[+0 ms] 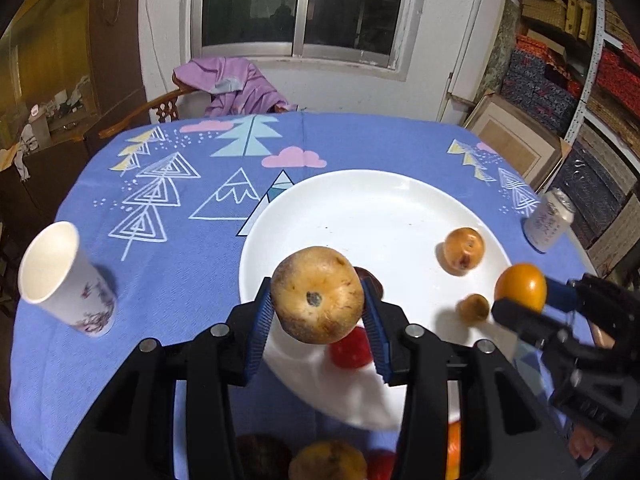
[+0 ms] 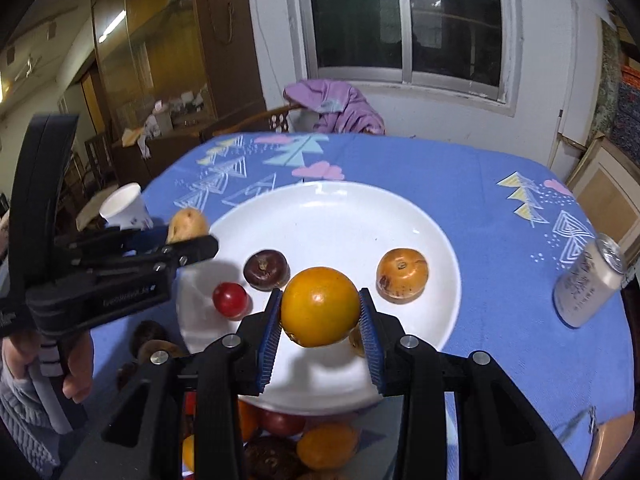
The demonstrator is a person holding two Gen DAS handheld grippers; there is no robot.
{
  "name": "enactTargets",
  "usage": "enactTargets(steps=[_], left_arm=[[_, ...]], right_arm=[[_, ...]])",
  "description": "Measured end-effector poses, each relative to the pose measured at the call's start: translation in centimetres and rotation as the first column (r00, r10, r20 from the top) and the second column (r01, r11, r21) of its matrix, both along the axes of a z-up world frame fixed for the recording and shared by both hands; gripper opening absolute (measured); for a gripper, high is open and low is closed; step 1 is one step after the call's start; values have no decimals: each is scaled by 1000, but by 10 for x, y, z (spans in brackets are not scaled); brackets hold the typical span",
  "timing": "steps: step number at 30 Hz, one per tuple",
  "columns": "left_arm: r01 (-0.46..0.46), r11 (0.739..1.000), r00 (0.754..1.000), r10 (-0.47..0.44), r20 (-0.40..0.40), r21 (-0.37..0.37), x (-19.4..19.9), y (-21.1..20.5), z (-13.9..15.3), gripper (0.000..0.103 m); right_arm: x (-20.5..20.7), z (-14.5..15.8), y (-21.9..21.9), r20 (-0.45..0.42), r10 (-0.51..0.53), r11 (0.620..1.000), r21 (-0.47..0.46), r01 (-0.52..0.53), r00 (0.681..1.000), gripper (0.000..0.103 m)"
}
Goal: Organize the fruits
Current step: 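Carry both fruits onto the white plate and open both tools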
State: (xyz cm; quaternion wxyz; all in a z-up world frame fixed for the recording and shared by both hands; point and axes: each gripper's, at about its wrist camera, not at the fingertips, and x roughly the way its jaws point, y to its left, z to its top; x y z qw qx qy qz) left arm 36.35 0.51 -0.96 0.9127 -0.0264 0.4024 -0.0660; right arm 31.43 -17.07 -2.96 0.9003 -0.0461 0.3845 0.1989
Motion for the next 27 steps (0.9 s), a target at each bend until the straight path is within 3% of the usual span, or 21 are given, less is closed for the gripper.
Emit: enactTargets(steps=[6, 8, 11, 14, 17, 21, 27], left_arm=[[13, 1000, 998, -13, -60, -5, 33, -3, -24, 43], [8, 1000, 998, -8, -59, -6, 35, -2, -27, 55], [12, 1000, 999, -13, -46, -11, 34, -3, -26, 64], [3, 1000, 1000, -4, -23, -16, 27, 0, -17, 68], [-28, 999, 999, 28, 17, -44, 6, 13, 1, 79], [-85, 995, 993, 89, 83, -52, -38, 35, 25, 89], [-169, 985, 977, 173, 127, -43, -122, 63, 22, 98]], right_arm=[[12, -23, 15, -50, 30, 999, -27, -31, 998, 38], [14, -28, 18, -64, 33, 999, -37, -35, 997, 38], [19, -33, 16, -83, 24, 999, -36, -27, 996, 39], [15, -22, 5, -54, 3, 1000, -4, -4, 999, 48], [2, 7, -12, 6, -21, 999, 47, 21, 1000, 52], [-30, 46, -43, 78, -78, 986, 156, 65, 994, 70], [-97, 53, -80, 123, -123, 961, 263, 87, 985, 77]])
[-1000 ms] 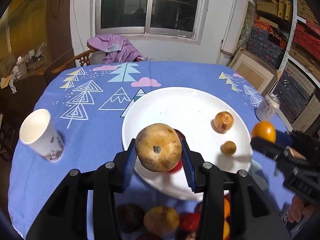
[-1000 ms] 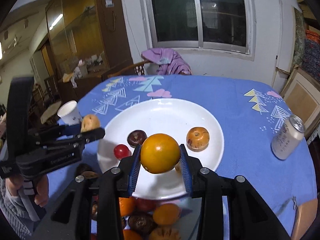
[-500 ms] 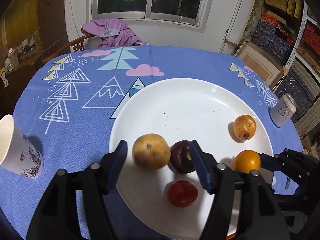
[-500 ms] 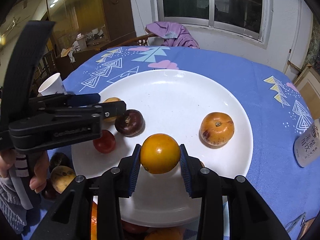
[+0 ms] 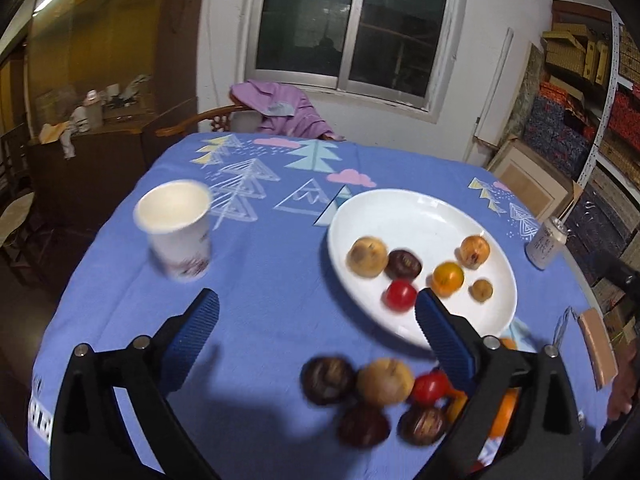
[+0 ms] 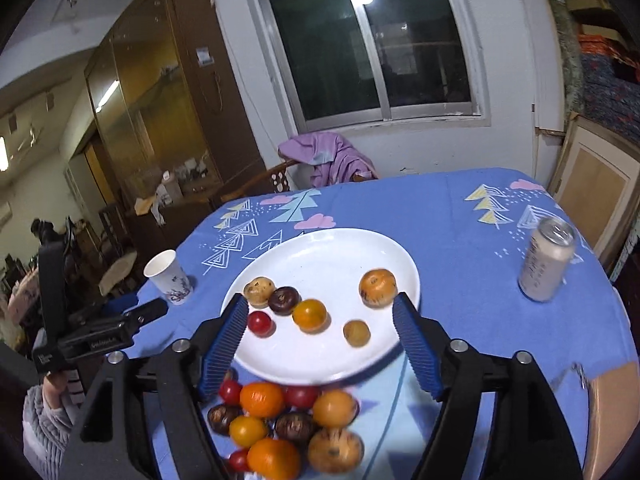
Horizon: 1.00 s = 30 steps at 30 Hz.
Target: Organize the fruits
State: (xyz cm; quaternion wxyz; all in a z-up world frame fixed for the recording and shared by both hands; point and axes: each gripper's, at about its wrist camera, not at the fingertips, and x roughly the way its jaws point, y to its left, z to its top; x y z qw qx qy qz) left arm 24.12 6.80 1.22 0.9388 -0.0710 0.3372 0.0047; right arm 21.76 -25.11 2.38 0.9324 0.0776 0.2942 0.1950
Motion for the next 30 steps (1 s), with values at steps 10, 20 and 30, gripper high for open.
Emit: enactTargets(steps=[10, 20, 30], left_arm=[[23, 996, 999, -19, -46, 92, -55, -8, -52, 99], [128, 955, 992, -120, -45, 269, -62, -53, -62, 99], [55, 981, 992, -33, -119, 183, -45, -24, -71, 99]], right_arm=[[-35, -50, -49, -95, -74, 973, 210, 92, 993, 87], [-36, -54, -41, -123, -41, 978, 197, 64, 992, 87], [-41, -52, -33, -111, -19, 987, 157, 37, 994, 87]])
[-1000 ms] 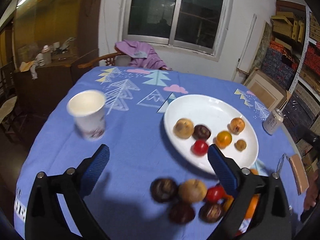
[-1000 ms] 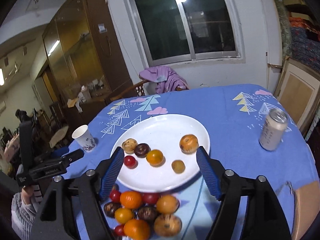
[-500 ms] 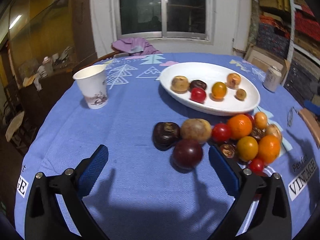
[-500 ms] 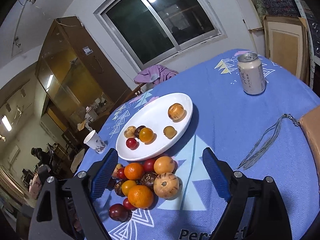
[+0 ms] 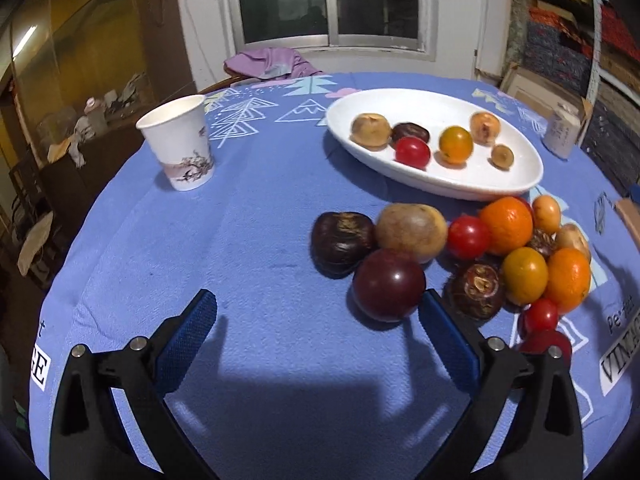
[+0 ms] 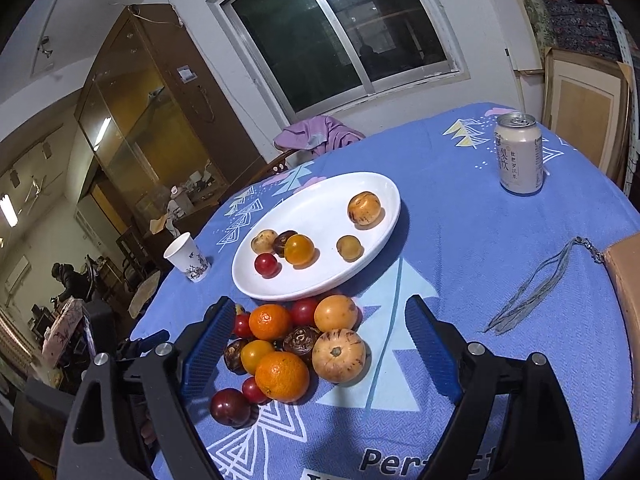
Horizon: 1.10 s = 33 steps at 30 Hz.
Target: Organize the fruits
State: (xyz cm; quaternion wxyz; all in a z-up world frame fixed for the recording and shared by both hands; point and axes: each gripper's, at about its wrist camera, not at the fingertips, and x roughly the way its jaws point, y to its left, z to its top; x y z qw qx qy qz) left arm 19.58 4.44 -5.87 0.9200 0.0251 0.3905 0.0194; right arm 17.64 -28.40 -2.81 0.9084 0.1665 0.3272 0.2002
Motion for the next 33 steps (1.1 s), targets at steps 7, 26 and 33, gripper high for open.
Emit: enactTargets(steps=[7, 26, 33], left_arm=[[-106, 992, 994, 107, 16, -69, -7, 38, 9, 99], [25, 998, 1000, -25, 14, -51, -10, 8, 1, 99], [22, 998, 999, -21, 30, -55, -10, 9, 3, 93]], right_arm=[[-2, 3, -4, 5, 1, 1000, 18, -2, 1000, 87], [-5, 1, 7, 7, 27, 999, -24, -27, 1000, 87], [-6, -1, 11, 1, 37, 998, -44, -37, 999, 87]])
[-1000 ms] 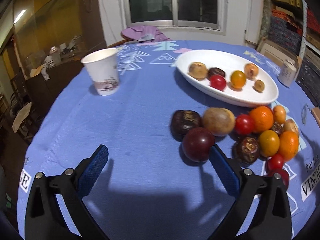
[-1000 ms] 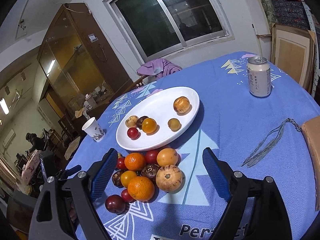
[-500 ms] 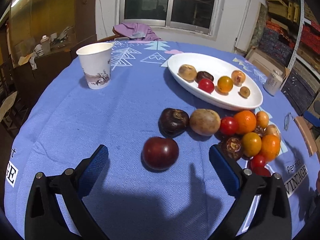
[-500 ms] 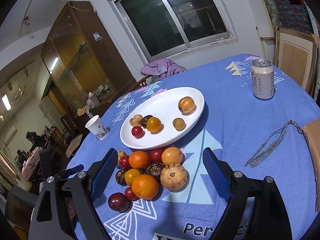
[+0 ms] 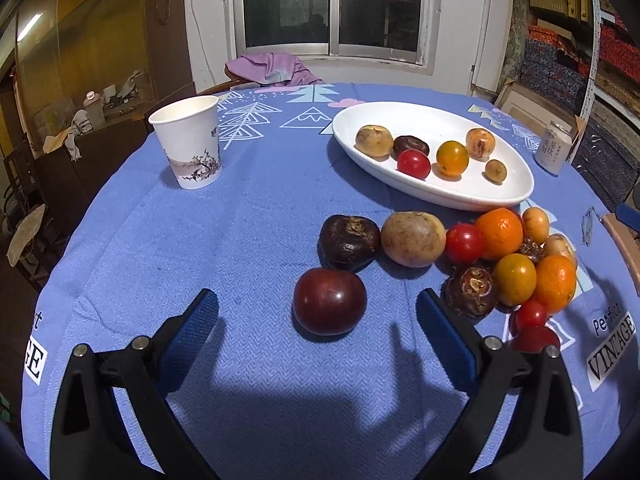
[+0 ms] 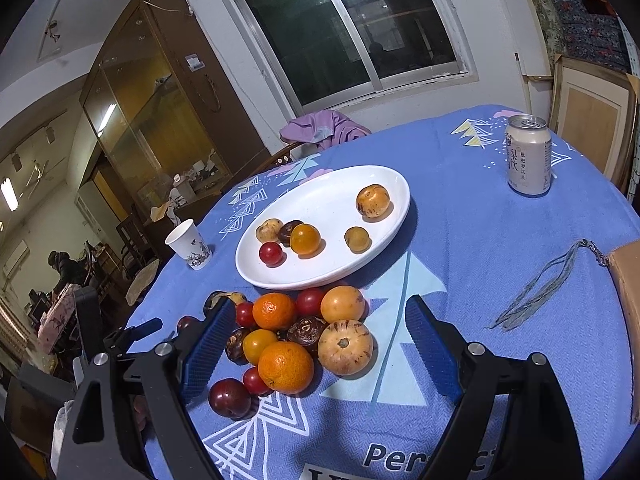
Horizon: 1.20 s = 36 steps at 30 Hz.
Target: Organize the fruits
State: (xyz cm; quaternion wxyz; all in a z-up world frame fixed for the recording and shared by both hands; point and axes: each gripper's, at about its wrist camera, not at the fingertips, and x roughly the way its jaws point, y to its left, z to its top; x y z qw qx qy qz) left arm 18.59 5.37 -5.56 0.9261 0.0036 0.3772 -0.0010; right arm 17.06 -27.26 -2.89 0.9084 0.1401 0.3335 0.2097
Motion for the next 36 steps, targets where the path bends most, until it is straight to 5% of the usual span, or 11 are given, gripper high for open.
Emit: enactTargets(steps=[2, 3, 14, 17, 31, 36], left_arm=[[7, 1000, 1000, -8, -5, -1, 0, 0, 0, 71], [15, 1000, 1000, -15, -16, -9, 2, 0, -2, 69], [36, 999, 999, -37, -35, -37, 11, -3, -7, 68], [46, 996, 997, -51, -59, -81, 16, 1, -11, 51], [55, 991, 994, -66, -84, -124, 24, 1, -16, 39], [79, 990, 993, -89, -81, -116, 21, -4, -15, 39]], right_arm=[[0, 0, 1, -1, 3, 1000, -5, -3, 1000, 87], [-1, 0, 2, -1, 4, 1000, -8, -4, 1000, 87], [-1, -2, 9, -5, 17, 999, -36, -17, 1000, 87], [-1, -3, 11, -5, 19, 998, -56, -20, 1000, 87], [8, -34, 34, -66, 17, 953, -300, -36, 998, 86], [12, -46, 38, -92, 15, 940, -337, -46, 996, 72]])
